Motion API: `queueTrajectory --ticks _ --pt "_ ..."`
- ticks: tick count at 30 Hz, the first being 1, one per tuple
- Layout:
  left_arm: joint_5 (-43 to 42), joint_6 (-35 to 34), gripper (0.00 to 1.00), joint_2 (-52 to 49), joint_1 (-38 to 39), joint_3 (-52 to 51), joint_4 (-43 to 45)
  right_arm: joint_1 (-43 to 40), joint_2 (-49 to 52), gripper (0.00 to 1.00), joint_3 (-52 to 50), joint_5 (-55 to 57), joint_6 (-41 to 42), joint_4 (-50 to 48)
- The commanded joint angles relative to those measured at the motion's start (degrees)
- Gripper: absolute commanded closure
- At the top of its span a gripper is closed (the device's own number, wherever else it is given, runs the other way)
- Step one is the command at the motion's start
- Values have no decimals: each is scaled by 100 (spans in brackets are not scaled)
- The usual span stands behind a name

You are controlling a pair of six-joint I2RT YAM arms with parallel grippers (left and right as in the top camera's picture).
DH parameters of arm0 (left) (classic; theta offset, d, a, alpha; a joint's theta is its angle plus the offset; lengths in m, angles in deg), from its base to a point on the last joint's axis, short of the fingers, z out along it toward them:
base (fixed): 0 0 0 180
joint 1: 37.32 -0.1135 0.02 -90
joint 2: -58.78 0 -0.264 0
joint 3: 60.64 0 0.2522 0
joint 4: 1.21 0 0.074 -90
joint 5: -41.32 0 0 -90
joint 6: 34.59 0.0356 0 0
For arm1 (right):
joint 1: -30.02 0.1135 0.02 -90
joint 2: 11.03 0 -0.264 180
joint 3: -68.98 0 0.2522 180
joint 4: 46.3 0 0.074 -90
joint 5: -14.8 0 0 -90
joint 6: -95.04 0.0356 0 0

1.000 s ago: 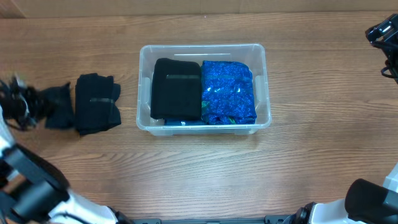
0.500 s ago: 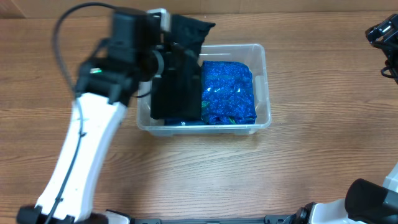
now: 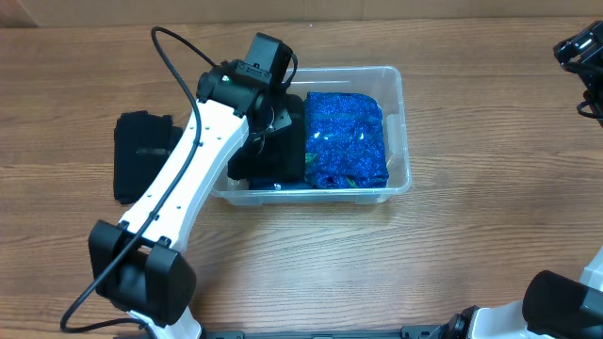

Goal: Pack container
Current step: 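Carry the black cloth over the bin's left side with the left gripper, then lower the black cloth into the bin's left half and release it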

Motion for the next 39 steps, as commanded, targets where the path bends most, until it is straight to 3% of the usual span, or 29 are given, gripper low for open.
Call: queueTrajectory --ticks 1,7,11,13,16,26,30,35,39 --pt "330 732 53 -363 -7 -35 -271 -13 -68 0 20 -44 28 -26" --pt "470 848 36 -280 -254 -13 -551 -11 -68 0 20 -44 28 -26" --pt "57 1110 26 98 -629 166 -647 -13 -68 0 20 -44 28 -26" --pt "-684 1499 25 323 -804 221 -363 -13 -68 0 20 -44 28 -26" --pt "-1611 1930 33 424 -857 219 188 -13 -68 0 20 -44 28 -26" --pt "-1519 2323 48 -804 -186 -20 310 -13 -68 0 20 -44 28 -26" --pt "-1519 2323 43 -1360 28 -20 306 -13 -68 0 20 -44 28 -26" --pt "-1519 2319 48 -1088 -264 645 -278 -13 -68 0 20 -44 28 -26" --pt "-1517 2323 32 -463 -667 1502 -697 -13 -68 0 20 -44 28 -26"
